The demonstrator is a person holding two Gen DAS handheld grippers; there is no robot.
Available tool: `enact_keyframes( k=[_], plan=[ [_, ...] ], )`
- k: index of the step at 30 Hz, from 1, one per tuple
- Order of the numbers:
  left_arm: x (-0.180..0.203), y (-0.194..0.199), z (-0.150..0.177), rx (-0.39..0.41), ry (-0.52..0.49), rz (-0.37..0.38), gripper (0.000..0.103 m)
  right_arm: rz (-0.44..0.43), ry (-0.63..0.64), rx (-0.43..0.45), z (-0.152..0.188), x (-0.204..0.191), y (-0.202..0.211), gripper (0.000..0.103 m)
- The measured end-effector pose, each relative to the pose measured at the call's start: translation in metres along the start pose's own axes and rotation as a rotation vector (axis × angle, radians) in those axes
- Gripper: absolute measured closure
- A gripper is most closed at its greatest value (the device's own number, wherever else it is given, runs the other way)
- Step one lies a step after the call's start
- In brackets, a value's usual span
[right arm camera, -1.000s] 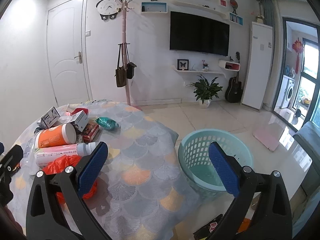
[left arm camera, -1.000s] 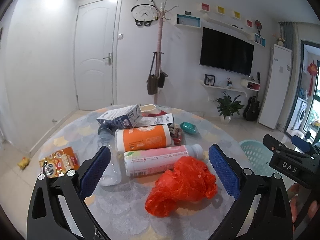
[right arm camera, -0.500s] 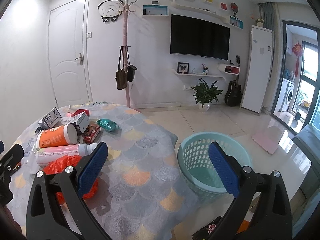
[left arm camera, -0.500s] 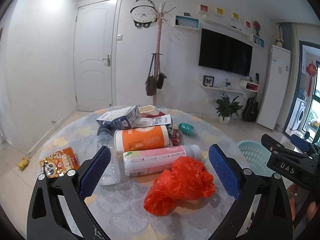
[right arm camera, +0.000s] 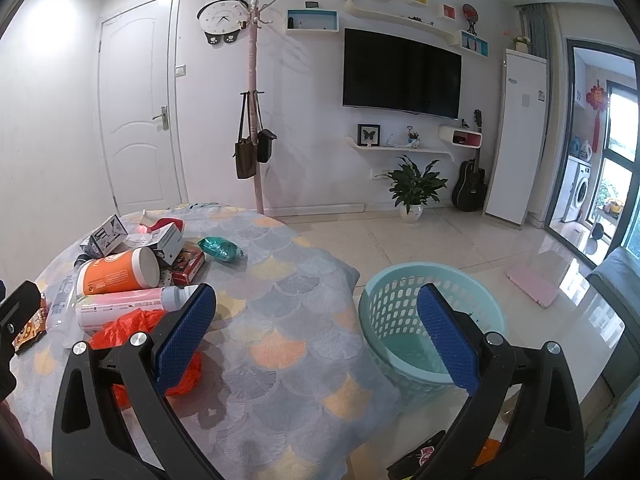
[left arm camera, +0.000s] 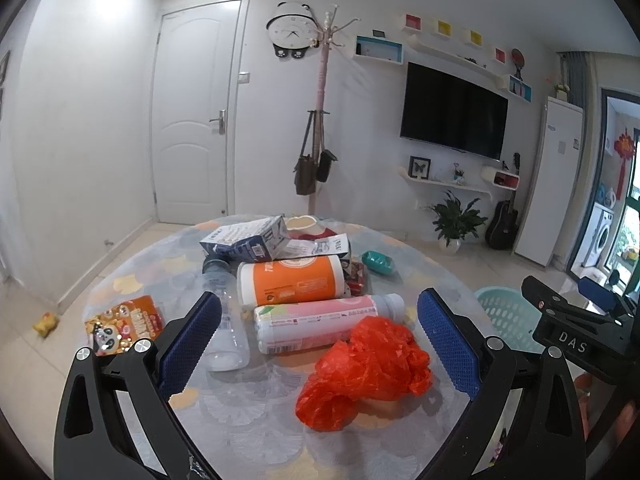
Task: Collect trash
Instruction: 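Grasp the orange panda snack bag with the left tool while the right tool grasps the red plastic bag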
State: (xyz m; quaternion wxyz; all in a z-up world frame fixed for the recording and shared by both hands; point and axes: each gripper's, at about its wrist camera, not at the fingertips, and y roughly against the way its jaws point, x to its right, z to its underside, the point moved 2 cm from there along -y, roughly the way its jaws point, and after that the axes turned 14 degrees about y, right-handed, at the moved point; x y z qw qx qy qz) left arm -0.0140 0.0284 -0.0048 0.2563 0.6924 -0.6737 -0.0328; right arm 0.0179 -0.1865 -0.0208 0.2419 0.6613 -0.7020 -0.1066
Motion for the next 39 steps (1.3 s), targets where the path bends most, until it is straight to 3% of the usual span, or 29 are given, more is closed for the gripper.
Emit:
enact_keyframes(
  k=[5, 7, 9, 14, 17, 19, 20, 22, 25, 27, 33, 39],
  plan=[
    [-0.015, 0.009, -0.004, 0.027, 0.016, -0.019, 0.008, -0.026, 0.016, -0.001, -0.001, -0.011, -0.001, 0.008],
    [-0.032, 0.012, -0.007, 0.045, 0.036, -0.047, 0.008, -0.055, 0.022, 0.003, 0.001, -0.017, 0.001, 0.014],
    [-0.053, 0.014, -0.011, 0.060, 0.065, -0.099, 0.008, -0.090, 0.042, -0.002, 0.002, -0.029, 0.001, 0.033],
    [-0.120, 0.017, -0.027, 0.058, 0.168, -0.229, 0.008, -0.203, 0.083, -0.040, 0.003, -0.058, -0.008, 0.067],
    [-0.156, 0.008, -0.032, -0.016, 0.210, -0.257, 0.008, -0.268, 0.105, -0.055, 0.006, -0.079, -0.011, 0.066],
    [-0.169, -0.002, -0.030, -0.074, 0.209, -0.260, 0.008, -0.291, 0.124, -0.055, 0.007, -0.090, -0.012, 0.056],
    [-0.176, -0.012, -0.028, -0.127, 0.208, -0.261, 0.008, -0.300, 0.128, -0.053, 0.007, -0.095, -0.012, 0.046],
    [-0.185, -0.023, -0.023, -0.158, 0.219, -0.280, 0.008, -0.307, 0.128, -0.048, 0.006, -0.099, -0.012, 0.032],
    [-0.202, -0.038, -0.018, -0.189, 0.249, -0.328, 0.008, -0.314, 0.143, -0.047, 0.006, -0.106, -0.016, 0.030],
    [-0.209, -0.050, -0.016, -0.209, 0.261, -0.349, 0.008, -0.323, 0.142, -0.048, 0.007, -0.108, -0.020, 0.024],
    [-0.209, -0.089, -0.006, -0.348, 0.242, -0.350, 0.009, -0.356, 0.142, -0.100, 0.013, -0.115, -0.038, 0.023],
    [-0.206, -0.094, -0.001, -0.354, 0.200, -0.392, 0.009, -0.369, 0.156, -0.106, 0.015, -0.118, -0.042, 0.022]
  ],
)
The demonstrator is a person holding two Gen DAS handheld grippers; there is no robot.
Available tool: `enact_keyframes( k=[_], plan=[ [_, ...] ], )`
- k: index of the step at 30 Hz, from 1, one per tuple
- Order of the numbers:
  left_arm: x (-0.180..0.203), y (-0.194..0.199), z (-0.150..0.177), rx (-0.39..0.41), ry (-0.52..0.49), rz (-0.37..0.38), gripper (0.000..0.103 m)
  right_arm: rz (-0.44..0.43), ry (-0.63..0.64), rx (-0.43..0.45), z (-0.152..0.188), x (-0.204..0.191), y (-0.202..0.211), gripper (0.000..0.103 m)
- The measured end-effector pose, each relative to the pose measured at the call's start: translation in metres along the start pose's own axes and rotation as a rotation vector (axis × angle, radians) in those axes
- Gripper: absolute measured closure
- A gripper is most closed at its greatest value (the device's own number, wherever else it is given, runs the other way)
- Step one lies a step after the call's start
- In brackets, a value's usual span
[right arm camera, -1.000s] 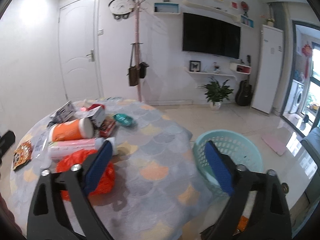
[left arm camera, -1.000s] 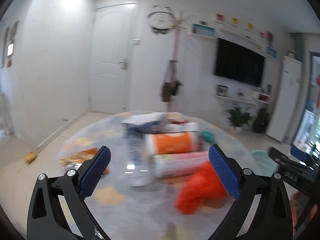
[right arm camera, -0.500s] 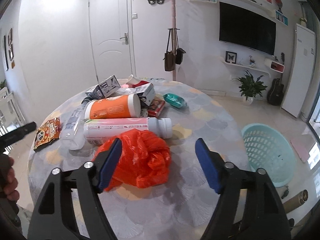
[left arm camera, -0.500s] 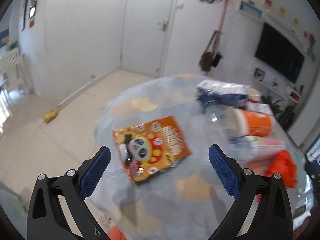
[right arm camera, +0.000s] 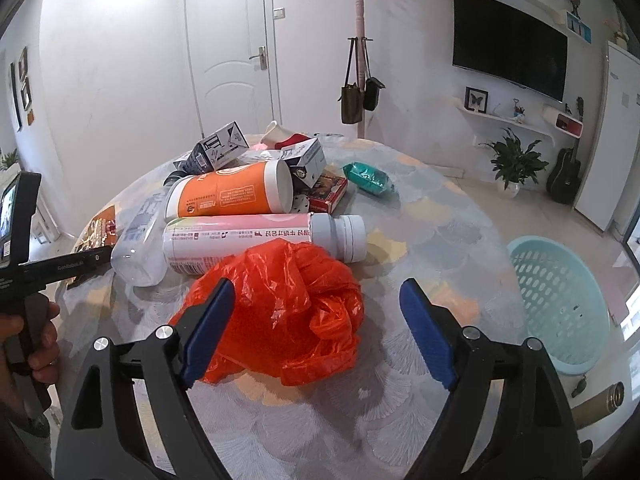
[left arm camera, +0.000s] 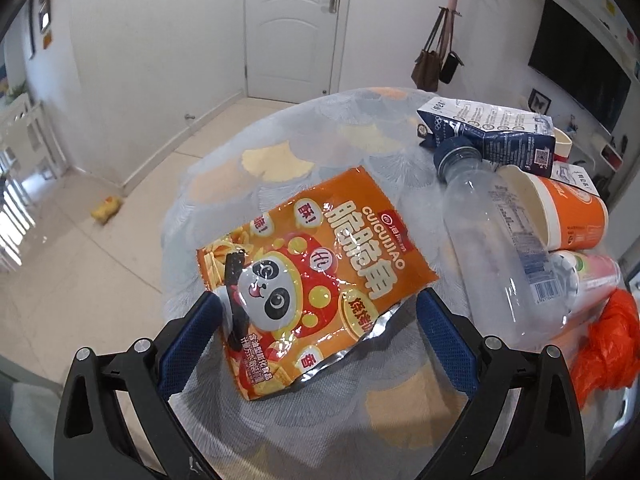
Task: Collect trash
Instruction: 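Grasp the orange panda snack bag with the left tool while the right tool grasps the red plastic bag, then carry both bags over the blue basket and open both tools to drop them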
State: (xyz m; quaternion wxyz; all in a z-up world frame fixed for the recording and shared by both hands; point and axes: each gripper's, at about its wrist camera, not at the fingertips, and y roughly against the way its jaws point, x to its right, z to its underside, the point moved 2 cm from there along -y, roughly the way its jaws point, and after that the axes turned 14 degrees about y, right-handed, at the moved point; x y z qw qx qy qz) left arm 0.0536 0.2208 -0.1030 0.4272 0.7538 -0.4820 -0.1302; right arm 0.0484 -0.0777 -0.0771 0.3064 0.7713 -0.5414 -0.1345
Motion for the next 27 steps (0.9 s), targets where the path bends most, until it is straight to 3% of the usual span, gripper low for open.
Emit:
enact_keyframes(
  k=[5, 11, 17, 18, 19, 23, 27],
  plan=[
    [0.005, -0.001, 0.003, 0.008, -0.023, -0.047, 0.017, -0.026, 0.009, -0.020, -0.001, -0.002, -0.011, 0.020],
    [-0.003, 0.007, 0.003, 0.050, -0.025, -0.073, 0.041, -0.107, -0.040, -0.045, 0.001, 0.002, -0.021, 0.016],
    [-0.010, 0.019, 0.001, 0.102, -0.016, -0.050, 0.066, -0.142, -0.027, -0.105, 0.004, -0.010, -0.038, 0.013],
    [-0.011, 0.020, 0.001, 0.103, -0.014, -0.034, 0.088, -0.155, -0.030, -0.109, 0.005, -0.011, -0.040, 0.015],
    [-0.011, 0.020, 0.001, 0.093, -0.013, -0.015, 0.103, -0.165, -0.034, -0.113, 0.006, -0.011, -0.041, 0.019],
    [-0.014, 0.023, 0.004, 0.100, -0.009, -0.014, 0.103, -0.183, -0.034, -0.114, 0.008, -0.010, -0.039, 0.042],
    [-0.010, 0.042, 0.007, 0.133, 0.003, 0.044, 0.103, -0.183, 0.003, -0.089, 0.007, -0.011, -0.028, 0.069]
  ],
)
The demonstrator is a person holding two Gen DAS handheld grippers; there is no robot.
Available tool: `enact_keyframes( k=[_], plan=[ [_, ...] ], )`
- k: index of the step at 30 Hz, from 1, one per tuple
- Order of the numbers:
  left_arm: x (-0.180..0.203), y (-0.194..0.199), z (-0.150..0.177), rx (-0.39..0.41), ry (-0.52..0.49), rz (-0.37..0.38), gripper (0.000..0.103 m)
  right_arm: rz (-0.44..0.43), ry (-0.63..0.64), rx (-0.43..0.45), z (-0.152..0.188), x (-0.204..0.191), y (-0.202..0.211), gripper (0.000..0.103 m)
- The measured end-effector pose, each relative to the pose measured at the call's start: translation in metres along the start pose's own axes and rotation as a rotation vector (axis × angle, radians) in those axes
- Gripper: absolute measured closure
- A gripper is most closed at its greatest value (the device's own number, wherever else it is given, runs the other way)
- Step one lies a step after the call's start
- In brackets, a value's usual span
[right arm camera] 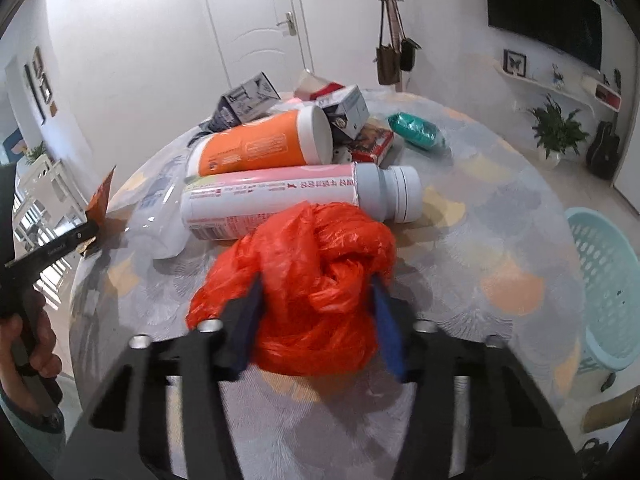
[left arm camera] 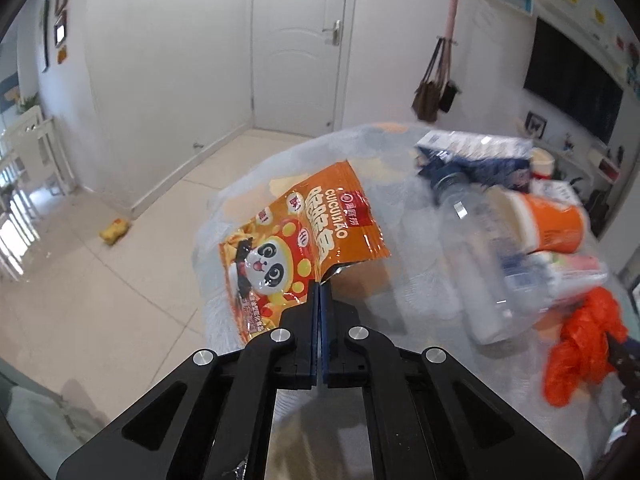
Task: Collect trash
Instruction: 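Carry both bags over the blue basket and open both tools to drop them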
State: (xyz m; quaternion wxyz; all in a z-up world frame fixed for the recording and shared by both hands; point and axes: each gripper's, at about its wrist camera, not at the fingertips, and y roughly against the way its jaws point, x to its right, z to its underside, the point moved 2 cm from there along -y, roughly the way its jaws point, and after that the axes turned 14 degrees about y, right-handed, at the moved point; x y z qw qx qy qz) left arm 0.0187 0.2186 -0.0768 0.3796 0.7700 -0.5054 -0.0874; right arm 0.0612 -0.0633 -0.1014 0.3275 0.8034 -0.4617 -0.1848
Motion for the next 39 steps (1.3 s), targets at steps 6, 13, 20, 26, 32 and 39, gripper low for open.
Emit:
enact_keyframes(
  k=[6, 13, 20, 26, 32, 39],
  plan=[
    [0.025, 0.038, -0.002, 0.061, -0.033, 0.083, 0.103, 0.001, 0.020, 0.044, 0.002, -0.001, 0.025, 0.086],
    [0.079, 0.077, 0.002, 0.118, -0.097, 0.200, 0.103, 0.015, -0.009, 0.119, 0.004, 0.019, 0.060, 0.087],
    [0.153, 0.090, 0.016, 0.104, -0.190, 0.330, 0.103, 0.104, -0.069, 0.194, 0.009, 0.065, 0.099, 0.087],
    [0.233, 0.083, 0.036, 0.045, -0.291, 0.452, 0.103, 0.230, -0.159, 0.210, 0.024, 0.125, 0.120, 0.087],
    [0.318, 0.067, 0.068, -0.055, -0.389, 0.587, 0.103, 0.366, -0.283, 0.179, 0.053, 0.195, 0.130, 0.087],
    [0.415, 0.019, 0.125, -0.266, -0.543, 0.688, 0.103, 0.470, -0.417, 0.073, 0.096, 0.262, 0.115, 0.087]
  ],
)
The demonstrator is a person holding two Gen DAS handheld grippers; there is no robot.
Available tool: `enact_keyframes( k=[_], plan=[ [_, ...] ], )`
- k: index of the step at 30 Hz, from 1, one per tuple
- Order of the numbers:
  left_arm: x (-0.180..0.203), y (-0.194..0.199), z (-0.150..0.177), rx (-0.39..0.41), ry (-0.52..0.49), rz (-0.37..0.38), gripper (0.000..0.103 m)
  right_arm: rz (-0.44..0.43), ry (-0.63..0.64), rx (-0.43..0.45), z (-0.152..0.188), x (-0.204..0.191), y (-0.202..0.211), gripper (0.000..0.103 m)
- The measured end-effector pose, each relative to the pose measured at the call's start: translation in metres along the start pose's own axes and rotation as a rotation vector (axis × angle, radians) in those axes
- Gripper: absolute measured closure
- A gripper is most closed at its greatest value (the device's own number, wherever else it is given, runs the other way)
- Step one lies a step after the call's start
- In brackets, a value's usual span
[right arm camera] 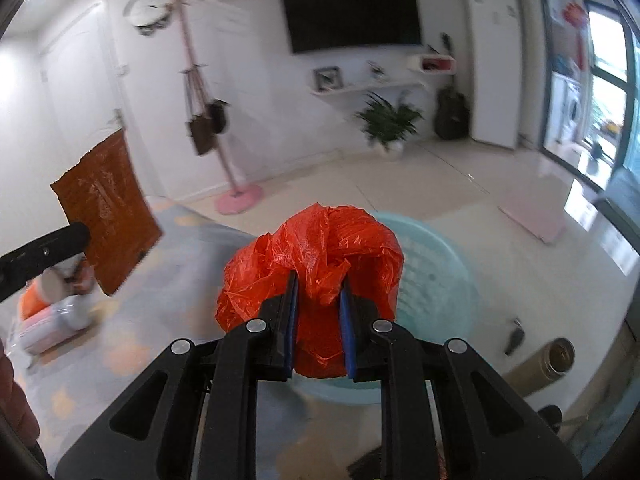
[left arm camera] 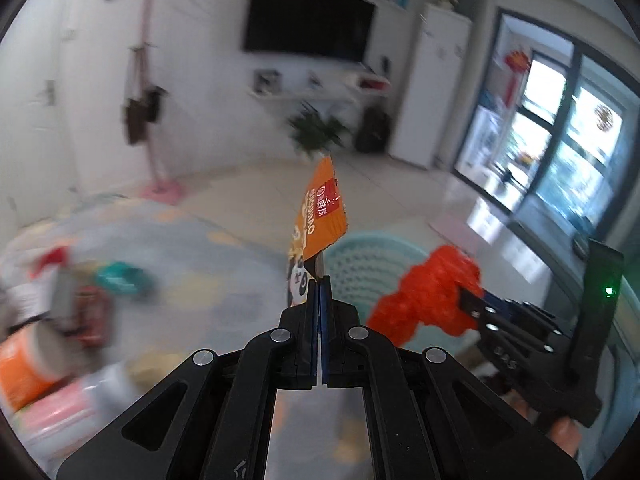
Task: Collect trash
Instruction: 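Carry both bags over the blue basket and open both tools to drop them, then grasp the clear plastic bottle with the left tool while the right tool grasps the pink bottle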
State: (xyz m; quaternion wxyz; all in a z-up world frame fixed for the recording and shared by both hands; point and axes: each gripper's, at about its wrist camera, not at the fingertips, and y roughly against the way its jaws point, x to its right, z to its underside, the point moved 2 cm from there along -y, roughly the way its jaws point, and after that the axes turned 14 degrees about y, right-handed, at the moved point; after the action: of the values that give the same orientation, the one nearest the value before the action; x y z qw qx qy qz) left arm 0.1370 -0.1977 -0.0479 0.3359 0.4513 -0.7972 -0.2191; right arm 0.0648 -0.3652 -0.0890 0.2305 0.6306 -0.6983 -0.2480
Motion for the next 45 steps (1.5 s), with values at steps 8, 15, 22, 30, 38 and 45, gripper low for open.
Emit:
enact_keyframes(
  k=[8, 15, 22, 30, 38, 45],
  plan=[
    [0.014, -0.090, 0.013, -0.188, -0.005, 0.077, 0.103, 0.070, -0.079, -0.147, 0.022, 0.034, -0.052, 0.087],
    [0.007, -0.128, 0.023, -0.258, 0.038, 0.091, 0.084, 0.074, -0.107, -0.214, 0.029, 0.043, -0.078, 0.081],
    [0.003, -0.110, 0.017, -0.200, 0.043, 0.076, 0.056, 0.081, -0.115, -0.190, 0.028, 0.048, -0.071, 0.051],
    [-0.001, -0.062, 0.010, -0.112, 0.067, 0.097, 0.054, 0.084, -0.102, -0.132, 0.017, 0.040, -0.045, 0.051],
    [-0.022, 0.020, 0.011, 0.030, 0.092, 0.074, 0.054, 0.007, -0.022, -0.004, -0.009, -0.010, 0.001, 0.051],
    [-0.086, 0.111, 0.021, 0.191, 0.208, -0.071, 0.049, -0.123, 0.129, 0.105, -0.029, -0.090, 0.034, 0.051]
  ],
)
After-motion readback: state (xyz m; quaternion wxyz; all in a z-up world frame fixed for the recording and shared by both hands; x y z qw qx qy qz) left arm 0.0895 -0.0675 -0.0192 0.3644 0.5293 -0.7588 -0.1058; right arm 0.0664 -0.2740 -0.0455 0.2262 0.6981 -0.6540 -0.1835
